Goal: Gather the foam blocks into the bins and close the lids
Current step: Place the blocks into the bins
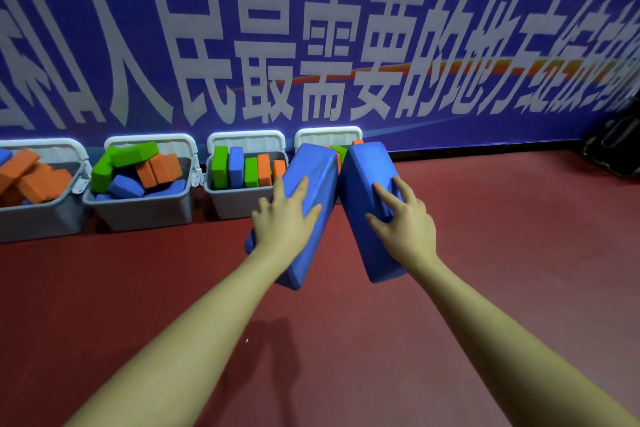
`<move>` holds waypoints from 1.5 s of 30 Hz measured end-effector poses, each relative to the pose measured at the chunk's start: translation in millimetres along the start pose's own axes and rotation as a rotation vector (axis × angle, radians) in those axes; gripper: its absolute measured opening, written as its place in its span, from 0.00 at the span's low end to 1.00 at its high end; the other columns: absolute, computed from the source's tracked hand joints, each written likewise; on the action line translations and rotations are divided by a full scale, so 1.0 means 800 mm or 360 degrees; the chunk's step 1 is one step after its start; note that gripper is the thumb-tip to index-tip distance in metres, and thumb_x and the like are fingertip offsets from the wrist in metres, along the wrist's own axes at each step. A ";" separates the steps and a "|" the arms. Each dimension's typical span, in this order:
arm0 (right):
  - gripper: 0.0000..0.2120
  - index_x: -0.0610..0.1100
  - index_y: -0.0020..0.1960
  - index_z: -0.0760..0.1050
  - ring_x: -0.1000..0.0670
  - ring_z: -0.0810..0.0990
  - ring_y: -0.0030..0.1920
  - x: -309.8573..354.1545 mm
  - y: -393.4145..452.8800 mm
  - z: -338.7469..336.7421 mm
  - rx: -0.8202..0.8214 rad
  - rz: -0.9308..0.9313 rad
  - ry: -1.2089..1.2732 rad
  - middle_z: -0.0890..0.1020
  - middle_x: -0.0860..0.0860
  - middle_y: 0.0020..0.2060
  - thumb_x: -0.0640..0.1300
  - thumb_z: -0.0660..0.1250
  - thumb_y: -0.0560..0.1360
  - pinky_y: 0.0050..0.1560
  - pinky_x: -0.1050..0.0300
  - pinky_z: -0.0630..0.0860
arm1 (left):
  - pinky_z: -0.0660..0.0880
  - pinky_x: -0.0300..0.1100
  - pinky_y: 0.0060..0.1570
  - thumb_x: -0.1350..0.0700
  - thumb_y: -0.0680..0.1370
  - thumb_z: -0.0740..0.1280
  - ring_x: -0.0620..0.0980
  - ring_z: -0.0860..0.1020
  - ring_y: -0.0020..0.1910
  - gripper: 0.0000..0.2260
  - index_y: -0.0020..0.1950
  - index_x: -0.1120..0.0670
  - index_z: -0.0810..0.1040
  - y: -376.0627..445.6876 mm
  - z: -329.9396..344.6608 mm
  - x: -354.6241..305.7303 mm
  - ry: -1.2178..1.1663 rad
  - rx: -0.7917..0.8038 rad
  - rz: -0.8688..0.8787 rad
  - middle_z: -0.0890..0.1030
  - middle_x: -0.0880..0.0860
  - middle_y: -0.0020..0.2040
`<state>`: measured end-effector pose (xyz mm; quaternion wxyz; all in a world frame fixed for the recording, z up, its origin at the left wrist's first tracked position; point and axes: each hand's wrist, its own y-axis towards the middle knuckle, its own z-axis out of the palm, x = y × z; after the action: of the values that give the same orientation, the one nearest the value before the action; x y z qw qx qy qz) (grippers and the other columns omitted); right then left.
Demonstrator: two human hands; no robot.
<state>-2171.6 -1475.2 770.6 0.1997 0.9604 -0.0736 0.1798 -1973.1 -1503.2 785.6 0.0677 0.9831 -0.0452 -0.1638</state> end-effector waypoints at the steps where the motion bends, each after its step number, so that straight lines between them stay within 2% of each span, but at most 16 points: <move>1: 0.25 0.56 0.70 0.71 0.40 0.71 0.62 -0.003 0.022 0.010 -0.0008 -0.0001 -0.0012 0.64 0.52 0.74 0.51 0.70 0.73 0.49 0.47 0.75 | 0.66 0.54 0.62 0.40 0.80 0.56 0.65 0.67 0.65 0.26 0.77 0.42 0.55 0.027 0.005 -0.002 0.0002 0.0005 0.0009 0.53 0.55 0.78; 9: 0.24 0.53 0.69 0.72 0.36 0.72 0.59 -0.051 0.193 0.098 -0.0026 -0.0048 0.0004 0.65 0.48 0.74 0.49 0.70 0.74 0.46 0.46 0.75 | 0.67 0.54 0.62 0.40 0.80 0.55 0.64 0.66 0.66 0.26 0.77 0.41 0.54 0.222 0.062 -0.023 0.0050 0.0040 0.0011 0.51 0.54 0.78; 14: 0.24 0.54 0.68 0.73 0.37 0.73 0.57 -0.101 0.327 0.148 0.0046 -0.0147 0.0019 0.66 0.50 0.73 0.49 0.72 0.73 0.45 0.47 0.74 | 0.66 0.54 0.62 0.40 0.80 0.55 0.65 0.66 0.66 0.26 0.77 0.41 0.54 0.348 0.107 -0.055 0.0093 0.0043 -0.0064 0.52 0.54 0.78; 19: 0.25 0.56 0.69 0.72 0.39 0.72 0.61 -0.141 0.460 0.189 0.0170 -0.0198 0.0100 0.66 0.51 0.74 0.51 0.71 0.73 0.46 0.47 0.75 | 0.67 0.52 0.60 0.39 0.81 0.55 0.64 0.68 0.65 0.26 0.77 0.42 0.53 0.467 0.139 -0.089 0.0165 0.0041 -0.0188 0.53 0.55 0.78; 23: 0.25 0.55 0.69 0.73 0.39 0.73 0.61 -0.161 0.559 0.222 0.0225 -0.0279 0.0128 0.67 0.50 0.73 0.51 0.72 0.72 0.46 0.46 0.77 | 0.67 0.53 0.61 0.39 0.81 0.55 0.64 0.67 0.66 0.26 0.78 0.42 0.53 0.550 0.156 -0.098 0.0189 0.0039 -0.0302 0.53 0.56 0.78; 31: 0.26 0.56 0.70 0.70 0.42 0.71 0.64 -0.184 0.726 0.311 0.0310 -0.0316 0.0105 0.64 0.52 0.74 0.53 0.70 0.74 0.48 0.46 0.77 | 0.66 0.53 0.62 0.39 0.81 0.54 0.64 0.65 0.67 0.27 0.78 0.42 0.53 0.725 0.208 -0.078 0.0207 0.0076 -0.0370 0.52 0.55 0.78; 36: 0.26 0.57 0.71 0.69 0.41 0.71 0.64 -0.188 0.834 0.390 0.0332 -0.0311 0.0029 0.64 0.52 0.75 0.53 0.69 0.75 0.50 0.46 0.76 | 0.67 0.52 0.61 0.39 0.80 0.55 0.64 0.68 0.64 0.27 0.78 0.42 0.53 0.861 0.256 -0.051 0.0181 0.0082 -0.0293 0.53 0.55 0.78; 41: 0.26 0.56 0.72 0.68 0.40 0.70 0.66 -0.191 0.927 0.470 0.0429 -0.0208 0.0017 0.63 0.51 0.75 0.53 0.69 0.75 0.53 0.46 0.75 | 0.71 0.50 0.55 0.39 0.80 0.55 0.63 0.71 0.61 0.26 0.78 0.43 0.55 0.987 0.299 -0.029 0.0149 0.0132 -0.0234 0.54 0.54 0.78; 45: 0.26 0.55 0.72 0.68 0.40 0.70 0.65 -0.197 0.980 0.530 0.0535 -0.0105 -0.0029 0.62 0.51 0.75 0.53 0.68 0.75 0.52 0.48 0.74 | 0.70 0.50 0.56 0.40 0.80 0.56 0.63 0.71 0.60 0.26 0.77 0.43 0.56 1.062 0.343 -0.011 0.0131 0.0197 -0.0231 0.55 0.55 0.77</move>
<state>-2350.3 -2351.2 629.2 0.0414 0.9838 -0.0127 0.1741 -2128.4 -2373.2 656.6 -0.0034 0.9920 0.0188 -0.1247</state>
